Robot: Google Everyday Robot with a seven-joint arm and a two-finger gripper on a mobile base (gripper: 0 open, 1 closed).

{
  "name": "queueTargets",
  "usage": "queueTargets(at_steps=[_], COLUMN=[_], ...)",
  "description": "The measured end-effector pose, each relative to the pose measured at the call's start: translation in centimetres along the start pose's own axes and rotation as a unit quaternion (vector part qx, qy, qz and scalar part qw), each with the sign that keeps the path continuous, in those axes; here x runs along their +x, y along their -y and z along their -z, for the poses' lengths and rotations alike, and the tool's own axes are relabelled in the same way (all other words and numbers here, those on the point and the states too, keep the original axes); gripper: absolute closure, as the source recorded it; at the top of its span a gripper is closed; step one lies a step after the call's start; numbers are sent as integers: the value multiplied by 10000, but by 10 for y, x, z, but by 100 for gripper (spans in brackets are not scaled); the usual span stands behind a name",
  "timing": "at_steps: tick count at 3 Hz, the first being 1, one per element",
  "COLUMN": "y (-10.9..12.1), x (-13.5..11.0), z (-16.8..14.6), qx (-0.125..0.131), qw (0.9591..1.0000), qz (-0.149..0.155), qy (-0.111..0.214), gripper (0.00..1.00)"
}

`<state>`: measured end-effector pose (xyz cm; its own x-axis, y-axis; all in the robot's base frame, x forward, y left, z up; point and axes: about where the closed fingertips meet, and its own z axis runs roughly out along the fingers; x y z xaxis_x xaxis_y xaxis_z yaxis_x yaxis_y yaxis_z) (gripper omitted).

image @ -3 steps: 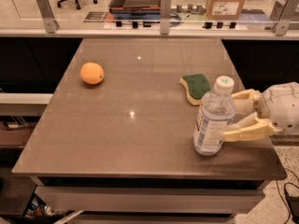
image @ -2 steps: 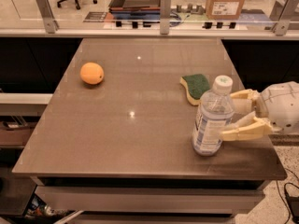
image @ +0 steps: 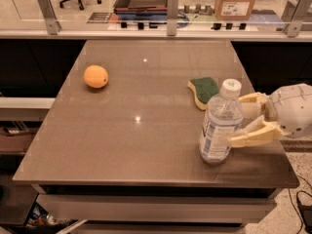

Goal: Move blue plastic bottle near orange

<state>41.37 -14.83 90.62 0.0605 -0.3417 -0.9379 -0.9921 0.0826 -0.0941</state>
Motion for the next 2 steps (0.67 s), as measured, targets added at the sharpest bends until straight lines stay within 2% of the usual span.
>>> queueTargets(at_steps=[1,2], y=[28,75], x=[-19,-52], z=[0,-2], qx=[156,557], qw=[9998,9983], qz=[-77,-186], qy=[14,65], gripper=[100,100])
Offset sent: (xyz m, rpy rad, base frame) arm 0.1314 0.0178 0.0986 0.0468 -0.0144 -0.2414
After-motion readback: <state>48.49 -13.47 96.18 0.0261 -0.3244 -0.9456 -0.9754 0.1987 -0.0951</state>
